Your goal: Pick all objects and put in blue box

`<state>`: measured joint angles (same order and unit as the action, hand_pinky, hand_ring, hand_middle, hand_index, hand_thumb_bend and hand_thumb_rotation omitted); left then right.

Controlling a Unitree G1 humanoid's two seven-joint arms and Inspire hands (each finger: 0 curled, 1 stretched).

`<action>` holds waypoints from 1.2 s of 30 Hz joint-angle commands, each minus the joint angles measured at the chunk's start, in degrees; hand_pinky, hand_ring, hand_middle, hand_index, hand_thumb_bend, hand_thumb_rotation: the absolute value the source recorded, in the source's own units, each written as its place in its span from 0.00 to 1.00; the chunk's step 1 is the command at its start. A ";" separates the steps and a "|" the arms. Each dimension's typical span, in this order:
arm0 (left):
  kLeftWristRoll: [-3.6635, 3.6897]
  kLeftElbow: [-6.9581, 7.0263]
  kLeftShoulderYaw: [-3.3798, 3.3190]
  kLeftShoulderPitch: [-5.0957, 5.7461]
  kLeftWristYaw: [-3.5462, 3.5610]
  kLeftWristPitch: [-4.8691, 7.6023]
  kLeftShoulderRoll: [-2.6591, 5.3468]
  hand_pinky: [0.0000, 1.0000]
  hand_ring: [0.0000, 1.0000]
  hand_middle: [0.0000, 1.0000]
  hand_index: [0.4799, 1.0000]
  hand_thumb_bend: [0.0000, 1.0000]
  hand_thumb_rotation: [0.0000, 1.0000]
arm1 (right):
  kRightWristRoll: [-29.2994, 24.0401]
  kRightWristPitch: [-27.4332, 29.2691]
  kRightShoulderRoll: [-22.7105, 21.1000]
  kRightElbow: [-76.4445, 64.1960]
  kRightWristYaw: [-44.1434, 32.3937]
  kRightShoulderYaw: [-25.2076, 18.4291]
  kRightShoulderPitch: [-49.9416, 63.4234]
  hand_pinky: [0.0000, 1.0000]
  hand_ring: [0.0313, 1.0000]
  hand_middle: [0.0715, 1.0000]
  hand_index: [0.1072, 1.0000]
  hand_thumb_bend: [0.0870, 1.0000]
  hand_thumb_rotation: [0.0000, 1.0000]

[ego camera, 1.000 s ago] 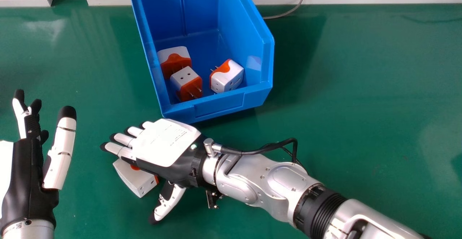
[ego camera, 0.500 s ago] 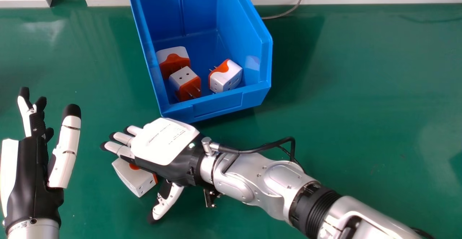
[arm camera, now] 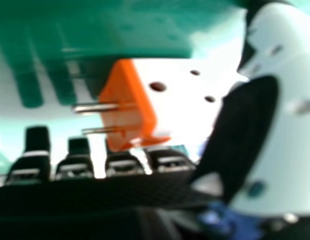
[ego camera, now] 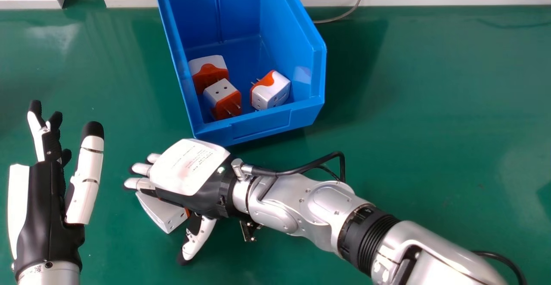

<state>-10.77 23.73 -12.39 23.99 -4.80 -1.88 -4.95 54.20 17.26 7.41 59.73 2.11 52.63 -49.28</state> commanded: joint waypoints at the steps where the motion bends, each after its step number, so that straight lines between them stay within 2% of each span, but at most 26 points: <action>1: -0.83 2.41 0.55 0.41 -0.68 0.19 0.61 0.94 1.00 0.99 0.96 0.42 0.92 | 0.78 -0.90 1.65 1.63 -1.71 0.66 -2.04 0.83 0.92 0.93 0.88 0.36 0.37; 8: -1.51 4.13 1.23 1.60 -0.86 -0.37 1.54 0.94 1.00 0.99 0.96 0.41 0.92 | -0.03 -1.13 1.88 1.83 -3.51 0.52 -2.66 0.81 0.91 0.91 0.84 0.35 0.34; 14: -1.57 4.80 1.30 2.32 -0.76 -0.47 1.86 0.94 1.00 0.99 0.96 0.41 0.92 | -0.02 -1.43 1.96 1.83 -3.36 1.24 -2.86 0.80 0.89 0.88 0.80 0.34 0.28; 15: -1.59 4.89 1.31 2.39 -0.72 -0.47 1.85 0.94 1.00 0.99 0.96 0.41 0.92 | -0.47 -1.65 2.18 1.96 -3.27 0.96 -2.73 0.70 0.78 0.79 0.72 0.37 0.23; 16: -1.60 5.00 1.31 2.51 -0.69 -0.46 1.83 0.94 1.00 0.99 0.96 0.41 0.92 | -0.97 -1.92 2.40 2.04 -3.18 0.60 -2.54 0.70 0.78 0.79 0.72 0.37 0.23; 18: -1.63 5.31 1.36 2.73 -0.62 -0.51 1.83 0.94 1.00 0.99 0.96 0.41 0.92 | -2.17 -2.76 3.09 2.54 -3.05 -0.24 -2.11 0.53 0.58 0.66 0.62 0.41 0.15; 19: -1.65 5.41 1.38 2.78 -0.60 -0.54 1.83 0.94 1.00 0.99 0.96 0.41 0.92 | -2.60 -3.07 3.36 2.81 -2.98 -0.49 -1.99 0.53 0.58 0.66 0.62 0.41 0.15; 20: -1.68 5.48 1.41 2.82 -0.56 -0.57 1.79 0.94 1.00 0.99 0.96 0.41 0.92 | -3.07 -3.35 3.56 2.90 -2.19 -0.84 -1.56 0.45 0.51 0.61 0.58 0.42 0.12; 25: -1.57 5.31 1.21 2.79 -0.44 -0.55 1.58 0.94 1.00 0.99 0.96 0.41 0.92 | -4.81 -2.11 2.78 2.03 0.13 -1.77 -0.53 0.40 0.48 0.57 0.56 0.43 0.09; 27: -1.57 5.26 1.14 2.82 -0.40 -0.51 1.52 0.94 1.00 0.99 0.96 0.40 0.93 | -5.94 -1.50 2.39 1.47 -0.10 -2.48 -0.20 0.30 0.45 0.53 0.51 0.45 0.06; 29: -1.65 5.52 1.20 2.93 -0.33 -0.67 1.54 0.94 1.00 0.99 0.96 0.40 0.93 | -6.90 -1.22 2.21 1.19 -0.47 -3.19 0.14 0.30 0.45 0.53 0.51 0.45 0.06; 31: -1.71 5.82 1.20 2.94 -0.22 -0.99 1.49 0.94 1.00 0.99 0.96 0.40 0.93 | -7.54 -0.94 2.16 1.44 -0.14 -3.61 0.37 0.21 0.31 0.49 0.48 0.46 0.04; 32: -1.65 5.91 1.14 2.93 -0.15 -1.14 1.43 0.94 1.00 0.99 0.96 0.40 0.93 | -7.96 -0.85 2.24 1.78 -0.23 -3.96 0.45 0.21 0.31 0.49 0.48 0.46 0.04; 33: -1.57 5.93 1.08 2.91 -0.09 -1.20 1.37 0.94 1.00 0.99 0.96 0.40 0.93 | -8.40 -0.85 2.31 1.94 -0.46 -4.36 0.60 0.18 0.26 0.48 0.46 0.46 0.03; 34: -1.51 5.93 1.04 2.90 -0.05 -1.23 1.33 0.94 1.00 0.99 0.96 0.40 0.93 | -8.67 -0.85 2.36 2.02 -0.66 -4.68 0.70 0.18 0.26 0.48 0.46 0.46 0.03; 36: -1.46 5.94 1.01 2.89 0.03 -1.28 1.28 0.95 1.00 0.99 0.96 0.40 0.93 | -9.14 -1.40 2.50 1.95 -1.24 -5.05 0.98 0.14 0.20 0.44 0.44 0.46 0.02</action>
<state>-11.93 28.01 -11.19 26.79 -4.94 -3.24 -3.28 45.80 16.77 7.56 60.86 1.92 48.52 -49.84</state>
